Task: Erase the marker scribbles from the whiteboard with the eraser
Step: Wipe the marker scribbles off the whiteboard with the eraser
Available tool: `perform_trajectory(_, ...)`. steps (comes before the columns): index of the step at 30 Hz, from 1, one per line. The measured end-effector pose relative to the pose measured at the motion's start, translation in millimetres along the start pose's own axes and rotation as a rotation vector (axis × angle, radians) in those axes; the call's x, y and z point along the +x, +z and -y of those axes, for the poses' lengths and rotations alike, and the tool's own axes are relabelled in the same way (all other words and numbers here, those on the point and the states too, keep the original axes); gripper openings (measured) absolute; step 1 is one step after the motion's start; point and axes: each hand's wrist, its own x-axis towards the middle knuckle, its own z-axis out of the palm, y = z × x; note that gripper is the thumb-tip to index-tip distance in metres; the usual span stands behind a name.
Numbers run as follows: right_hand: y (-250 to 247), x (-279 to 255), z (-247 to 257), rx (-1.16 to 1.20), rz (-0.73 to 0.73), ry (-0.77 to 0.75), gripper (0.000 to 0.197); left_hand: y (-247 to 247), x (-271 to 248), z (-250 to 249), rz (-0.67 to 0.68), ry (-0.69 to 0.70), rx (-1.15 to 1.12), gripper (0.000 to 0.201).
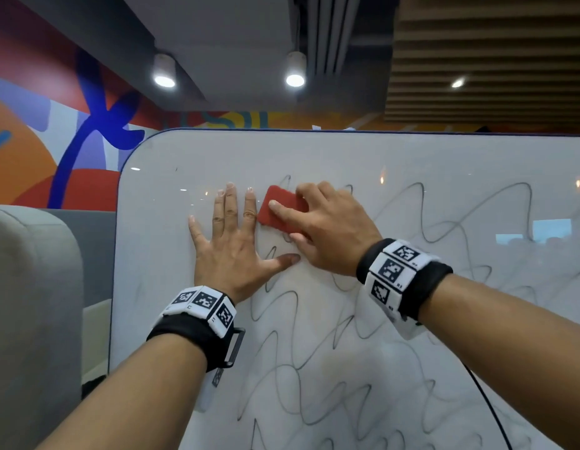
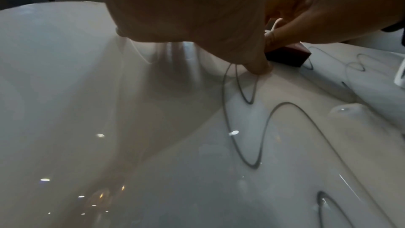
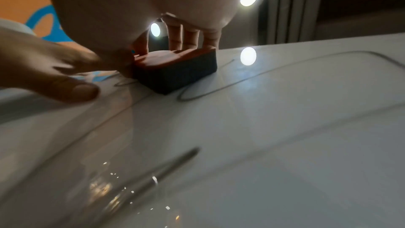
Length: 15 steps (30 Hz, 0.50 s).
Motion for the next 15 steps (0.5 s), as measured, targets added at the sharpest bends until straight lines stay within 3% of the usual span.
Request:
perform_trajectory(6,-9.3,23.0,-11.6,0.017,-0.048,0.206,0.06,2.5,-1.5,1.4,-0.017,0.015,0.007,0.125)
perform_trajectory(12,-0.4,5.8,4.4,-0.019,0.015,-0.033,0.058,7.6,-2.3,4.6,-0.032,0.011,-0.013,0.129)
perform_trajectory(15,-12.1,24.2,-17.0,-0.043,0.015,0.062,0.058,7.7,-3.0,6.0,-0.042,0.017,0.001,0.131)
